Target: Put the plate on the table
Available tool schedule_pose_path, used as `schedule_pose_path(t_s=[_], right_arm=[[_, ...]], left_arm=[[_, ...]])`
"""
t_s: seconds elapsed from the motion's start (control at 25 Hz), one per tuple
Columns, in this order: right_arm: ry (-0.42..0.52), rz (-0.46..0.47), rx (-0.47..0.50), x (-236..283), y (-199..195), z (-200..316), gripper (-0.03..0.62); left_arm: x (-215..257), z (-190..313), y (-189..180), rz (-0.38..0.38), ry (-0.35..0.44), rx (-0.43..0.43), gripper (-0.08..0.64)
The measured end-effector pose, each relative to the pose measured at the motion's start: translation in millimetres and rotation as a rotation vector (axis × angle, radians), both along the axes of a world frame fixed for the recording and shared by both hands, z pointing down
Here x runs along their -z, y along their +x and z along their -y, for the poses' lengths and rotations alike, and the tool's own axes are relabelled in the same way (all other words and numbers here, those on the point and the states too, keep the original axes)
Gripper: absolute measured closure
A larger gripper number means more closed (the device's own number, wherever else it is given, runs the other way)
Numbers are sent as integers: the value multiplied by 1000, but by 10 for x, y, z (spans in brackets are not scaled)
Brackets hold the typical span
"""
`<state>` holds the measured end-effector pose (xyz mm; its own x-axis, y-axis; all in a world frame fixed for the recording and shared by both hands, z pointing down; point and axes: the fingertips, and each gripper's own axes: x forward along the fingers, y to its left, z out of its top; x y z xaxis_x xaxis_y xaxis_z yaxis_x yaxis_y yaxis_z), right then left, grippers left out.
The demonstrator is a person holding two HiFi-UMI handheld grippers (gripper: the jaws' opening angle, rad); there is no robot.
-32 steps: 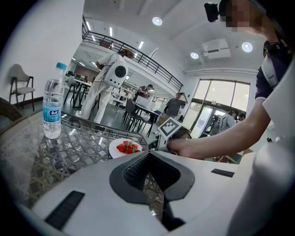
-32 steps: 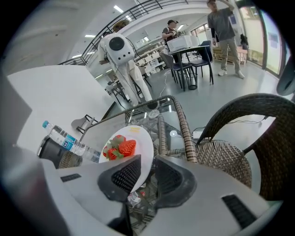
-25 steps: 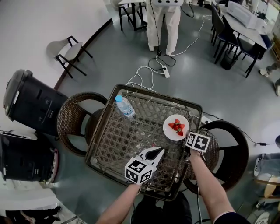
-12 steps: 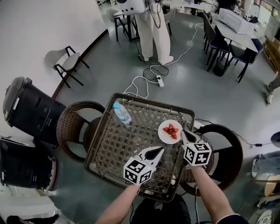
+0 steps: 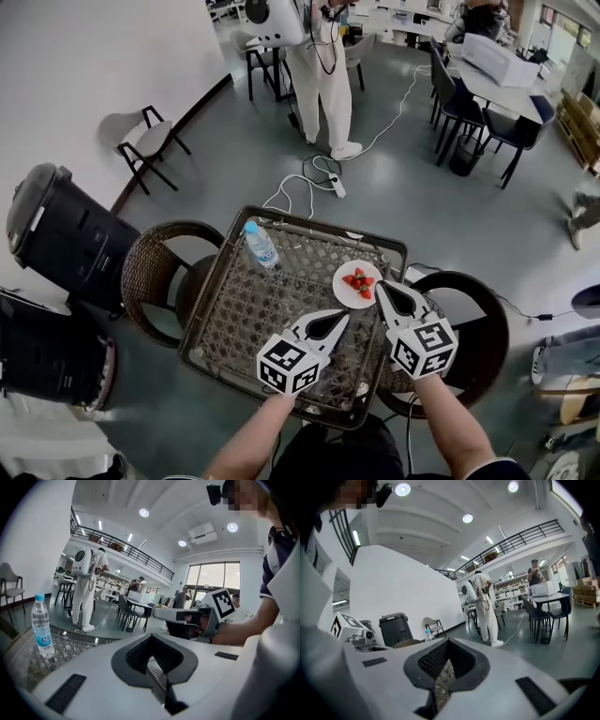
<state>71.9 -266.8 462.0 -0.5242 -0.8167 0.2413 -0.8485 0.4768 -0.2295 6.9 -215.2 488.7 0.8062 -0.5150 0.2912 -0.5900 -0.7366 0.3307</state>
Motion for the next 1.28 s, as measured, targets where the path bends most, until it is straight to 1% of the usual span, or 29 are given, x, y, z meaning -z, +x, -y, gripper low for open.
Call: schedule_pose_path(t_s=[0.16,0.32,0.52,1.28], right_arm=[[66,-9,37,245,-77,-115,589],[98,0,59,369,-104,-220,589],[100,19,62,434,-99,-289,589],[135,33,83,601,-142,-363,589]], left_arm=[[148,-28,-20,-11,31,1,554],[243,-69,-16,-17,49,0,554],[316,-125,-20,-19,56,-3,554],[423,-209,-5,-17,72,-10,553]])
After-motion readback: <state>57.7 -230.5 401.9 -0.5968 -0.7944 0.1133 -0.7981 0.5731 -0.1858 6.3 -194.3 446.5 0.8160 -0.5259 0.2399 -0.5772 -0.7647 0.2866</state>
